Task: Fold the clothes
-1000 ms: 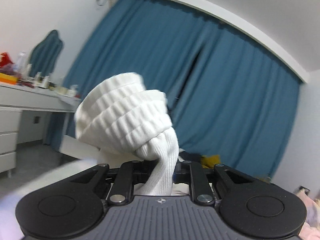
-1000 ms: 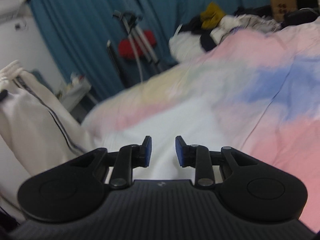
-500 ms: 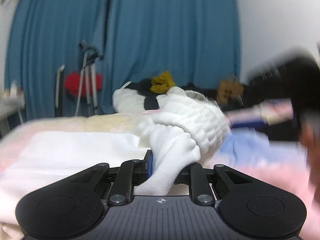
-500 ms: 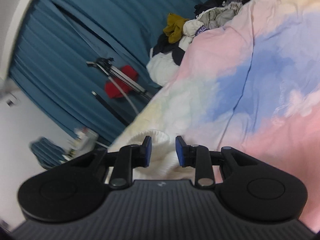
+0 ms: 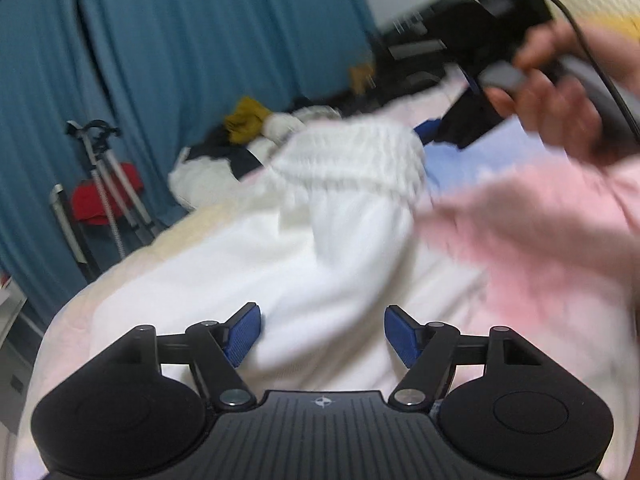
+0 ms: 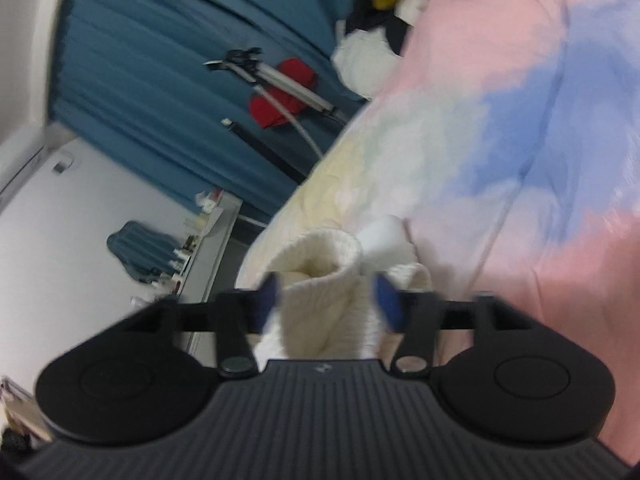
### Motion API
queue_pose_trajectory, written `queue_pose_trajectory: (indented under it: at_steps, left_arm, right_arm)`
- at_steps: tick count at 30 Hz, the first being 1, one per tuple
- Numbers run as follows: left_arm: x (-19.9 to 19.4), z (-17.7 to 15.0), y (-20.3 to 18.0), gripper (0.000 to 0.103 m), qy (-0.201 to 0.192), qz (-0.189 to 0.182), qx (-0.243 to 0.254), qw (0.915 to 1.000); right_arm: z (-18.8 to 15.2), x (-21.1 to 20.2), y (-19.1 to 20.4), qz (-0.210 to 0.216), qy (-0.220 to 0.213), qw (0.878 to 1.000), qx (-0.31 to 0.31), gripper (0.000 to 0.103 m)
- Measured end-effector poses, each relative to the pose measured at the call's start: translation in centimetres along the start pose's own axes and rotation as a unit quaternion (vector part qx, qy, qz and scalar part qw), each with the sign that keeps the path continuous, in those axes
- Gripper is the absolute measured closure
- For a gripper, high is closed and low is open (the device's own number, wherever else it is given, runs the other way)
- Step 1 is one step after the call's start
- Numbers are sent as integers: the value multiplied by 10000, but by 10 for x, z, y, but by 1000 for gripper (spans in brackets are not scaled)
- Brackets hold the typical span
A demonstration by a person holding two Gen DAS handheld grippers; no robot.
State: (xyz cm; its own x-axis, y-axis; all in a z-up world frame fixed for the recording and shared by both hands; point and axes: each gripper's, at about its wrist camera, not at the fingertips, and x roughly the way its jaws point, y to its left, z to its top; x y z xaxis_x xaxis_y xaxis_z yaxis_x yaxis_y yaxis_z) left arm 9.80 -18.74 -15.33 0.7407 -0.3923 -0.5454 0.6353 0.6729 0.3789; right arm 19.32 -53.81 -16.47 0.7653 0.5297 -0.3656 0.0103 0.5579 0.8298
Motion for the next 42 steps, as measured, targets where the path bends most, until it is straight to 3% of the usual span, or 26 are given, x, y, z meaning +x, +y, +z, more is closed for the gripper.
queue_pose_trajectory:
  at_steps: [6, 11, 13, 14, 15, 16, 18, 21, 26, 30, 34, 37, 38, 39, 42]
  left_arm:
    - [-5, -29, 8, 30, 58, -166, 108, 9998]
    - [-4, -31, 18, 29, -19, -360, -112, 9993]
    - [-5, -30, 23, 29, -36, -416, -175, 9990]
    - [-7, -30, 24, 29, -44, -443, -226, 9988]
    - [-10, -31, 23, 29, -54, -471, -285, 9985]
    - [-14, -32, 23, 29, -85, -499, -322, 9982]
    - [-21, -32, 22, 29, -158, -554, -393, 9976]
    - [-33, -36, 17, 29, -230, -621, -547, 9963]
    - [-31, -39, 22, 29, -188, -801, -760, 9937]
    - [-33, -36, 32, 29, -240, -897, -985, 9908]
    - [-44, -32, 54, 29, -300, -1110, -1621, 9800]
    - [-56, -27, 68, 27, -407, -1069, -2006, 9730]
    - [-61, -26, 74, 27, -453, -1065, -2130, 9702]
    - [-65, -26, 80, 24, -489, -1058, -2261, 9671]
    - [-74, -30, 99, 24, -548, -992, -2674, 9569]
  right_arm:
    - [1, 23, -17, -86, 274, 9990, 355, 25]
    - [3, 58, -15, 233, 518, 9975, 416, 25]
    - [5, 70, -10, 68, 430, 9987, 253, 35]
    - [7, 75, -8, -56, 349, 9993, 149, 49]
    - [9, 78, -5, -169, 253, 9995, 7, 72]
    - [11, 79, 0, -226, 139, 9995, -168, 78]
    - [15, 74, 11, -70, -58, 9990, -427, 84]
    - [22, 68, 27, 311, -390, 9961, -730, 85]
    - [21, 89, 2, -595, -244, 9938, -905, 85]
    - [22, 88, -21, -438, -106, 9983, -375, 83]
    - [18, 67, 0, -525, -168, 9966, -613, 79]
    - [4, 38, 17, -877, -331, 9925, -789, 76]
    - [0, 28, 21, -971, -386, 9913, -806, 69]
    - [-5, 18, 24, -1033, -432, 9904, -804, 54]
    - [-19, -11, 32, -1058, -544, 9905, -682, 31]
